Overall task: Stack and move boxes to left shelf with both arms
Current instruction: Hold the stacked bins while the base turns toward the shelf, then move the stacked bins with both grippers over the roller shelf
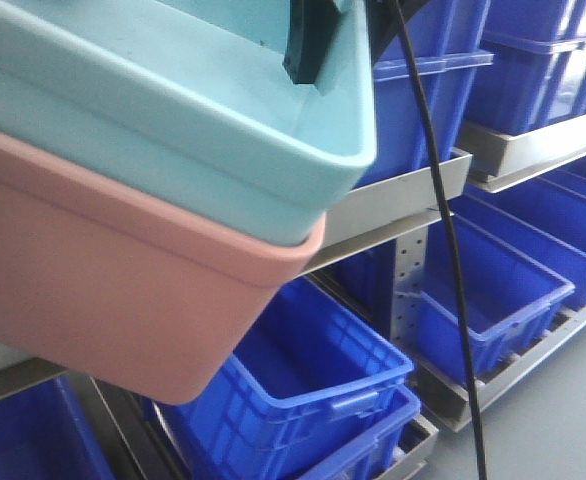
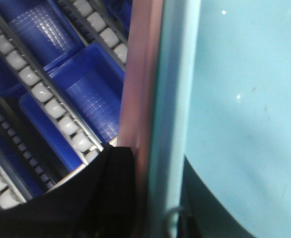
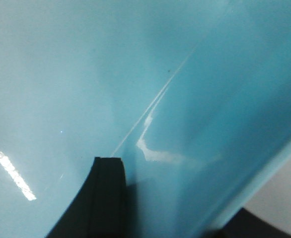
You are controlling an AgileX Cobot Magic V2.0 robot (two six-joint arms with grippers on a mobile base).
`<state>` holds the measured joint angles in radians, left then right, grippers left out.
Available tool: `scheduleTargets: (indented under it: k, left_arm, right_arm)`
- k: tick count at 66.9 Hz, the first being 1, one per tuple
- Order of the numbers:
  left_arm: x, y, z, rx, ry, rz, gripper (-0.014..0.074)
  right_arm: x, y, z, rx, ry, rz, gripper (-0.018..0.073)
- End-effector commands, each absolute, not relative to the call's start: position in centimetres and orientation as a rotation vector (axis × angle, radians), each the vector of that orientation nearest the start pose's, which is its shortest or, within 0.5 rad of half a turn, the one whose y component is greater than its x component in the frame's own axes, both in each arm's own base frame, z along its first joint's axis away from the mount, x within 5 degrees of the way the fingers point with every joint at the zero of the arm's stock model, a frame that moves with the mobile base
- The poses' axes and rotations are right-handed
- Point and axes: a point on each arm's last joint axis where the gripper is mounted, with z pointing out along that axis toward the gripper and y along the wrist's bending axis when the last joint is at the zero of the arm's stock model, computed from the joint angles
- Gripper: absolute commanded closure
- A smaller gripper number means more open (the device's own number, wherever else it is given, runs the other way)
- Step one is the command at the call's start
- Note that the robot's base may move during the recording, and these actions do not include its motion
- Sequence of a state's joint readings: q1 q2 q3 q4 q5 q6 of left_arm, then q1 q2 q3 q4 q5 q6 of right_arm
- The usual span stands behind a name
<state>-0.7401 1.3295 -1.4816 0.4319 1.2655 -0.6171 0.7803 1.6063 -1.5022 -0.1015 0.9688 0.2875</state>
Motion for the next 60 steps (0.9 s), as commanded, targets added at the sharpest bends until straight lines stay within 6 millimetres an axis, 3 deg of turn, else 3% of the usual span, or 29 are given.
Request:
scheduleTargets:
  k: [1, 49, 60]
  left_arm:
    - [19.3, -15.8, 43.9, 0.138, 2.427, -0.299, 0.0599]
    - [19.6, -16.0, 44.2, 0.154, 2.386, -0.328, 0.0599]
    - [19.7, -16.8, 44.2, 0.264, 2.352, -0.38, 0.0599]
  right_arm:
    - [23.3, 27.1, 38.6, -0.72, 2.229, 0.621, 0.0505]
    - [23.2, 26.7, 38.3, -0.758, 2.265, 0.559, 0.0505]
    - [23.4, 25.8, 38.6, -0.778, 2.247, 0.453, 0.0505]
